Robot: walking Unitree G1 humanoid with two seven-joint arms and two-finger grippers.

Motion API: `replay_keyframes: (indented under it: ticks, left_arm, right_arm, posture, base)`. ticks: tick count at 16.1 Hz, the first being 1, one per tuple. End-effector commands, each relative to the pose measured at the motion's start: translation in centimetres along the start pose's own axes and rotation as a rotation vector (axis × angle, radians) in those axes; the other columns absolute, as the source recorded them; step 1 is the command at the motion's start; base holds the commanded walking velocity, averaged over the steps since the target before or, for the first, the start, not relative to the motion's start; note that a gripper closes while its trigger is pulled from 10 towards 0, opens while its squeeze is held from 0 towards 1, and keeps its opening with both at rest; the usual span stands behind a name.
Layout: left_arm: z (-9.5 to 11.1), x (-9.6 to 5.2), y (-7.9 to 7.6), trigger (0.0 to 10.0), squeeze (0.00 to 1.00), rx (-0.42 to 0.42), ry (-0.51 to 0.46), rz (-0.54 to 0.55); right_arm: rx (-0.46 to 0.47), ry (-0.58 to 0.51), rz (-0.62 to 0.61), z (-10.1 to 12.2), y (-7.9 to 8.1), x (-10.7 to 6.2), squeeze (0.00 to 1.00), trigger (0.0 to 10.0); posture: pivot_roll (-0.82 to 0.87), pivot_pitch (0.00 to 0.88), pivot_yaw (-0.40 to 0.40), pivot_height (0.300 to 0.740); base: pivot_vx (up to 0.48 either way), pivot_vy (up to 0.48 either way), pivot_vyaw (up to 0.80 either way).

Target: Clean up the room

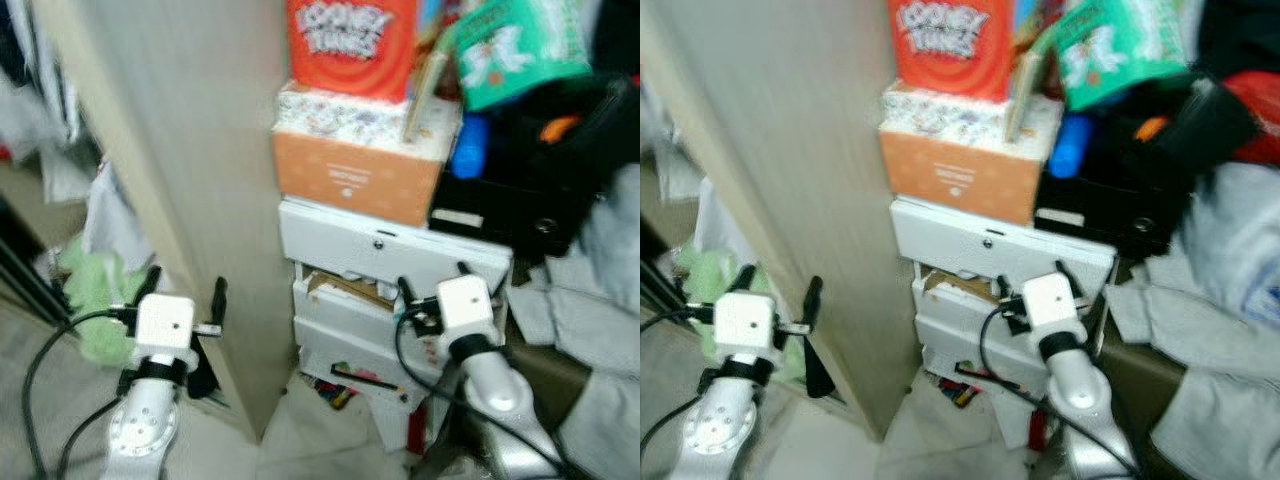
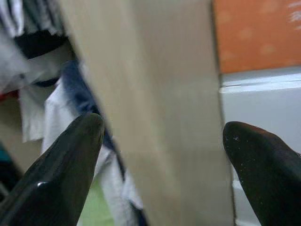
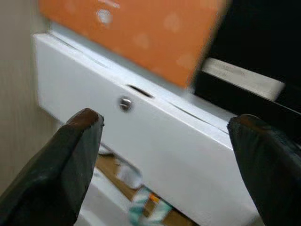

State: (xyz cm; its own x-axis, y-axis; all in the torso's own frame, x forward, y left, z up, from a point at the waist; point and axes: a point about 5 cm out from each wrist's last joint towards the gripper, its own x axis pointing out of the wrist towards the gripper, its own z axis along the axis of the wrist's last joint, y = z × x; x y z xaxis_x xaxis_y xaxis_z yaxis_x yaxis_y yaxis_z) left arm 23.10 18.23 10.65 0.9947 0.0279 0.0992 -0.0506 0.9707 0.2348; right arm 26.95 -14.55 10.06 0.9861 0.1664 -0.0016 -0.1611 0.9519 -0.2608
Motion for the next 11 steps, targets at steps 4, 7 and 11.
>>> replay_keyframes:
  ticks: [4, 7, 11]
  left_arm:
    - [0.1, -0.6, 0.6, 10.0, 0.00, 0.017, 0.008, 0.004]
    - [-0.2, -1.2, 1.4, 10.0, 0.00, 0.038, 0.027, 0.007]
    - [-0.7, -2.4, 2.8, 10.0, 0.00, 0.083, 0.055, 0.018]
  right_arm:
    - [0.017, -0.006, -0.008, 0.6, -0.3, -1.3, 0.00, 10.0]
    - [0.079, 0.023, -0.053, 0.2, -0.7, -2.9, 0.00, 10.0]
    - [0.071, 0.042, -0.081, -0.1, -0.9, -3.6, 0.00, 10.0]
  posture:
    - [-0.01, 0.010, -0.017, 0.740]
    - [0.00, 0.012, -0.020, 0.740]
    - [0.00, 0.014, -0.003, 0.740]
  base:
    - [0.000, 0.000, 0.00]
    - [0.000, 0.000, 0.00]
    - [0.000, 0.000, 0.60]
